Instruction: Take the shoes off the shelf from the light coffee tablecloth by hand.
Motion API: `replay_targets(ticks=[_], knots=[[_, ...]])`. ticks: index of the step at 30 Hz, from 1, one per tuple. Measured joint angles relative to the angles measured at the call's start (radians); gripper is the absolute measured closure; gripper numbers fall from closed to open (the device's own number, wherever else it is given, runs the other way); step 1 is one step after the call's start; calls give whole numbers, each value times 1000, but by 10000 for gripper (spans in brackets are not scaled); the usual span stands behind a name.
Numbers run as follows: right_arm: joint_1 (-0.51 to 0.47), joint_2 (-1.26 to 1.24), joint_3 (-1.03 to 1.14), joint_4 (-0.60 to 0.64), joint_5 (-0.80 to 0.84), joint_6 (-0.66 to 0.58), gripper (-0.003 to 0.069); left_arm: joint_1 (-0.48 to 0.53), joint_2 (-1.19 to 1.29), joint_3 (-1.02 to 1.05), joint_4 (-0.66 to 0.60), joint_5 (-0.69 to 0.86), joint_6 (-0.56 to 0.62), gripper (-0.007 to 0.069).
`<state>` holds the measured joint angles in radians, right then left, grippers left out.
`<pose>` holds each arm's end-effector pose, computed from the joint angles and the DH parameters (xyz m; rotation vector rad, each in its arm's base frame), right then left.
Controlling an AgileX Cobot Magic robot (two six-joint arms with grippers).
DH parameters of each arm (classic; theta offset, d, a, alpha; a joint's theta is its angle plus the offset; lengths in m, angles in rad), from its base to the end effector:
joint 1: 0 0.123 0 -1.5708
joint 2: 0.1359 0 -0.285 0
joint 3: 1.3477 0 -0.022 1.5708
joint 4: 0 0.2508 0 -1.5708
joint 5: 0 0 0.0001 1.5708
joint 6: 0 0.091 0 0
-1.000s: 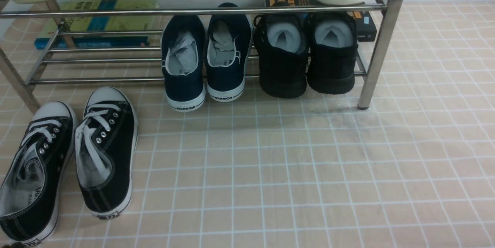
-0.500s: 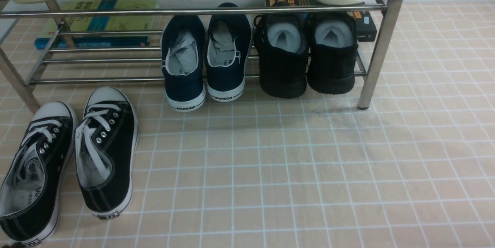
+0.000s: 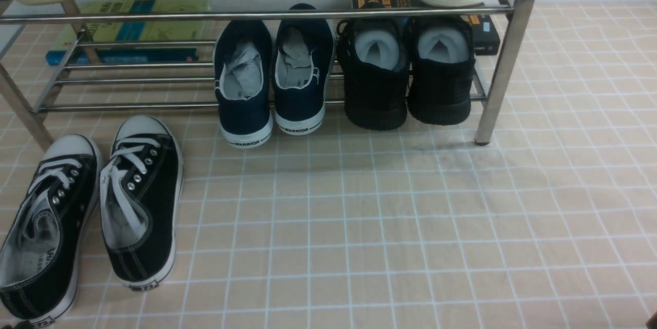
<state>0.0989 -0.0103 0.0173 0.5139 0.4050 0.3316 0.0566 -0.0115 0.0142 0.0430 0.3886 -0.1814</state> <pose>0.0493 0.0227 0.1762 0.5347 1.8460 0.8039 0.0519 0.0044 0.1741 -0.1966 1.8644 -0.0433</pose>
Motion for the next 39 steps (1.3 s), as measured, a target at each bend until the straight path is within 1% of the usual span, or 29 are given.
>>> replay_targets(ticks=[3, 6, 9, 10, 12, 13, 14, 15, 16, 19, 21, 22, 23, 24, 25, 26, 27, 28, 29, 31, 32, 34, 35, 36, 37, 39], knots=[[0, 0, 1, 32, 0, 8, 419, 0, 0, 0, 0, 0, 0, 484], [0, 0, -7, 50, 11, 12, 437, 0, 0, 0, 0, 0, 0, 482], [0, 0, -64, 44, 36, 3, 496, 0, 0, 0, 0, 0, 0, 480], [0, 9, -131, 20, 38, -25, 550, 0, 0, 0, 0, 0, 0, 480], [0, 58, -250, -45, 46, -77, 628, 0, 0, 0, 0, 0, 0, 480], [0, 73, -276, -62, 51, -87, 648, 0, 0, 0, 0, 0, 0, 480], [0, 141, -367, -132, 90, -120, 668, 0, 0, 0, 0, 0, 0, 480], [0, 164, -394, -154, 106, -127, 669, 0, 0, 0, 0, 0, 0, 480], [0, 286, -506, -261, 192, -144, 666, 0, 0, 0, 0, 0, 0, 480], [0, 504, -642, -399, 366, -155, 659, 0, 0, 0, -1, 0, 0, 479], [0, 699, -736, -442, 493, -170, 656, 0, 0, 0, -1, 0, 0, 477], [0, 766, -759, -438, 513, -182, 655, 0, 0, 0, -1, 0, 0, 476], [0, 783, -775, -431, 525, -195, 655, 0, 0, 0, -1, 0, 0, 475], [0, 860, -814, -402, 543, -235, 652, 0, 0, 0, -1, 0, 0, 475], [0, 933, -844, -355, 553, -276, 650, 0, 0, 0, -1, 0, 0, 473], [0, 1046, -918, -240, 568, -386, 638, 0, 0, 0, -1, 0, 0, 472], [1, 1091, -948, -186, 578, -447, 627, 0, 0, 0, -1, 0, 0, 470], [1, 1112, -956, -160, 580, -458, 624, 0, 0, 0, -1, 0, 0, 470], [2, 1185, -1017, -67, 588, -538, 595, 0, 0, 0, -1, 0, 0, 468], [9, 1258, -1093, 22, 589, -602, 549, 0, 0, 0, -1, 0, 0, 466], [11, 1265, -1108, 28, 589, -606, 538, 0, 0, 0, -1, 0, 0, 466], [63, 1351, -1207, 58, 580, -626, 470, 0, 0, 0, -1, 0, 0, 465], [69, 1358, -1207, 58, 580, -626, 470, 0, 0, 0, -1, 0, 0, 465], [124, 1417, -1276, 53, 571, -626, 425, 0, 0, 0, -1, 0, 0, 463], [169, 1465, -1323, 40, 558, -620, 403, 0, 0, 0, -1, 0, 0, 462], [221, 1523, -1383, 16, 538, -598, 386, 0, 0, 0, -1, 0, 0, 461]])
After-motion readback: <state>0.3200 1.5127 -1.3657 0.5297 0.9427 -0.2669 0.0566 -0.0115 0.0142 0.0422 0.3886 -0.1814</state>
